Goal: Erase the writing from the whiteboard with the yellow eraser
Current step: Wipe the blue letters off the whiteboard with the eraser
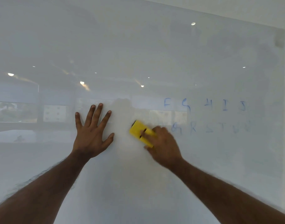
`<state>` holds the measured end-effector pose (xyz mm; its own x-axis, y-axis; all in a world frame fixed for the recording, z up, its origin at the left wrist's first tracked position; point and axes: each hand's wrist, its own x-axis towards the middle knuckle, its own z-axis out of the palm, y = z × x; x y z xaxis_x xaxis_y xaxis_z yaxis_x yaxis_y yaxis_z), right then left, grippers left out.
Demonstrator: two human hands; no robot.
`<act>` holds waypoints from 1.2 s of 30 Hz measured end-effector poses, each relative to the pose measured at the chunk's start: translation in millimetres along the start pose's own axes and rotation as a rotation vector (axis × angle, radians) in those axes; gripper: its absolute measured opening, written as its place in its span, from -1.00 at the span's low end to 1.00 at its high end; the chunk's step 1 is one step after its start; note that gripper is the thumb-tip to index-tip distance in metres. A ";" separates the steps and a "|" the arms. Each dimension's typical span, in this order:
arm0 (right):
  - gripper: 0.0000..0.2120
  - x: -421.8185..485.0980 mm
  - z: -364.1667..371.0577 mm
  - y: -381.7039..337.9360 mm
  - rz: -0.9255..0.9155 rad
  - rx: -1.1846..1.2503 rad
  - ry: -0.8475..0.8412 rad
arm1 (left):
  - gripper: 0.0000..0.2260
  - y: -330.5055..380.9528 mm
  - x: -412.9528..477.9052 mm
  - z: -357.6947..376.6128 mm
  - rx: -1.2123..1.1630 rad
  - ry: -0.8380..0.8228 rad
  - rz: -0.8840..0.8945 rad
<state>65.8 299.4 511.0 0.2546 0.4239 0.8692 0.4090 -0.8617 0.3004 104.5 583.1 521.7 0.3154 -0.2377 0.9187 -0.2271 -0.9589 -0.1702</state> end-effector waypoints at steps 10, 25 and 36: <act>-0.47 14.8 -14.9 37.0 0.286 0.046 0.149 | -0.29 5.2 -0.5 -4.5 0.016 -0.036 -0.034; -0.46 -8.8 -15.0 36.6 0.280 -0.001 0.082 | -0.29 15.0 -0.3 -4.1 0.045 -0.041 -0.041; -0.46 10.1 -34.8 73.9 0.431 -0.055 0.119 | -0.39 52.5 36.1 3.2 -0.005 0.003 0.077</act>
<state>68.1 230.3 555.6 0.2873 -0.0094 0.9578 0.2395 -0.9675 -0.0813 106.9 523.7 544.8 0.2937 -0.3101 0.9042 -0.2548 -0.9371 -0.2386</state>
